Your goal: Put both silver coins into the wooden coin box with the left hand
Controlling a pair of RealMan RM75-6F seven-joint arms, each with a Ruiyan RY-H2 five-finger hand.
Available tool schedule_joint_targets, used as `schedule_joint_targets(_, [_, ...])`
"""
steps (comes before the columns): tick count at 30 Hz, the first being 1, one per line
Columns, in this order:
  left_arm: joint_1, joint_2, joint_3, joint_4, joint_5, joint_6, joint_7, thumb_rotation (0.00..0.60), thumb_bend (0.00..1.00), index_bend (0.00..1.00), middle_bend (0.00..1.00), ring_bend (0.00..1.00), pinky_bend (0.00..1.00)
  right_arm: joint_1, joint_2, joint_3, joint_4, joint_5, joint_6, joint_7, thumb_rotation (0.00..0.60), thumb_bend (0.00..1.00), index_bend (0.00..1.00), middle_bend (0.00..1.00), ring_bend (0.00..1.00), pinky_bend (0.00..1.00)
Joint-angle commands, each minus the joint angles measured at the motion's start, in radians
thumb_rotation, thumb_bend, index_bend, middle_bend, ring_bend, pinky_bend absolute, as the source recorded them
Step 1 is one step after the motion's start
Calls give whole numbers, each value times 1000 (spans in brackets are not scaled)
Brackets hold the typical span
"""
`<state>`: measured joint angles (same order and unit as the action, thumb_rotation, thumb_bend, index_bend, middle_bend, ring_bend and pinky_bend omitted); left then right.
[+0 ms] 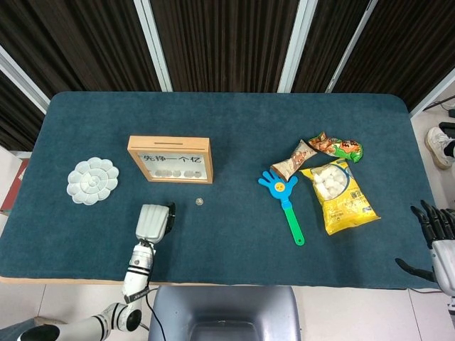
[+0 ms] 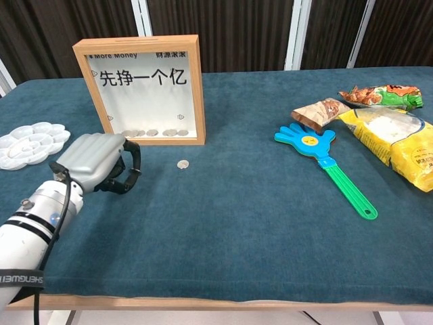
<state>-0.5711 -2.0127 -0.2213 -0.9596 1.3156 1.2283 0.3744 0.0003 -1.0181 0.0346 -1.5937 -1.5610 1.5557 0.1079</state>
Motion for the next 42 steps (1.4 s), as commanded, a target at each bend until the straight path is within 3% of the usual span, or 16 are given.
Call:
schedule_joint_targets(1, [1, 184, -37, -280, -1, -6, 28, 600, 457, 648, 1000, 1000, 1000, 2, 1, -1, 0, -1, -4, 1, 600, 36, 0, 0, 0, 0])
schedule_joint_targets(7, [-46, 432, -142, -625, -101, -91, 199, 600, 470, 647, 1000, 1000, 1000, 14, 1, -1, -4, 0, -26, -1, 600, 36, 0, 0, 0, 0])
schedule_joint_targets(15, [-165, 549, -285, -771, -369, -141, 382, 600, 519, 646, 1000, 1000, 1000, 38, -2, 4, -12, -2, -54, 16, 600, 36, 0, 0, 0, 0])
schedule_joint_targets(26, [-289, 573, -360, -747, -562, -109, 378, 600, 550, 641, 1000, 1000, 1000, 69, 8, 11, -13, 11, -100, 71, 600, 36, 0, 0, 0, 0])
schedule_joint_targets(32, [-359, 568, -355, -645, -685, -157, 367, 600, 550, 640, 1000, 1000, 1000, 75, 7, 11, -12, 13, -105, 72, 600, 36, 0, 0, 0, 0])
schedule_joint_targets(42, [-421, 551, -309, -516, -699, -182, 313, 600, 551, 637, 1000, 1000, 1000, 75, 7, 12, -12, 28, -108, 68, 600, 36, 0, 0, 0, 0])
